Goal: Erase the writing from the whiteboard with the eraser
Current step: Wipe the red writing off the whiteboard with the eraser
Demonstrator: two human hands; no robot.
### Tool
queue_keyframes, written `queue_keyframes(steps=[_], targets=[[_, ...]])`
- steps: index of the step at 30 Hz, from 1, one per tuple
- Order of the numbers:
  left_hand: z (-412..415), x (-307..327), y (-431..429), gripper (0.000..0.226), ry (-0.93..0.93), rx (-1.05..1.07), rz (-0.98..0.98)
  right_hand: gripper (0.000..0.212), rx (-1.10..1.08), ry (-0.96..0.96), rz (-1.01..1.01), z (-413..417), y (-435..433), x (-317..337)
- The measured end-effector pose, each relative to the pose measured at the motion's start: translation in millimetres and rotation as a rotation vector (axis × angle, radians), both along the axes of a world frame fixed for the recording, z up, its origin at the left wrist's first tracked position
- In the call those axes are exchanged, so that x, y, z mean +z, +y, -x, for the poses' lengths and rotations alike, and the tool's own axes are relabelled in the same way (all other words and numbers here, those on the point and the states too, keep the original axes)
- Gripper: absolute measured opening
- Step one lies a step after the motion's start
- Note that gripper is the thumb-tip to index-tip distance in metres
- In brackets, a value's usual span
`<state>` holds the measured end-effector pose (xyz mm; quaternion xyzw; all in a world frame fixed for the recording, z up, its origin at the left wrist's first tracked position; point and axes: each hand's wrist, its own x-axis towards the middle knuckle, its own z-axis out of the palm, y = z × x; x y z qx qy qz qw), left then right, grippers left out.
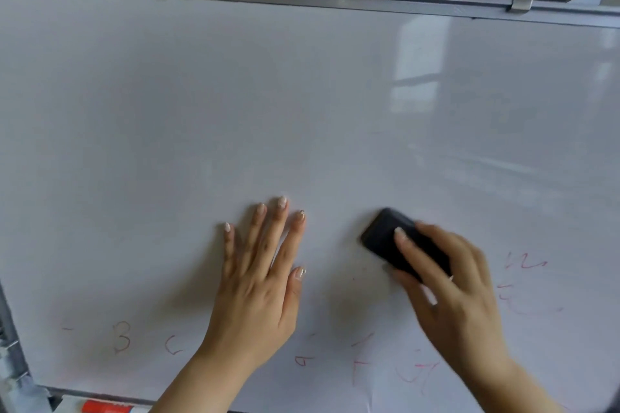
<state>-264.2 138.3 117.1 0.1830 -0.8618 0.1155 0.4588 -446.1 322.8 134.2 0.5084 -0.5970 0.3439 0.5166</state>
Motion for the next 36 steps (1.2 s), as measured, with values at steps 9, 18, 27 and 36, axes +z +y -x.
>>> queue_keyframes(steps=[9,18,27,36], targets=[[1,-1,-1,0.064,0.018,-0.006,-0.012,0.04,0.021,-0.04,0.027,2,-2,-8],[1,-1,-2,0.064,0.012,-0.01,-0.022,0.057,0.027,0.122,-0.267,-12,-14,-73],[1,0,-1,0.065,0.001,-0.04,-0.061,0.04,-0.013,-0.051,0.044,5,5,23],[-4,2,0,0.065,-0.019,-0.056,-0.089,0.042,0.051,0.074,-0.222,-26,-29,-32]])
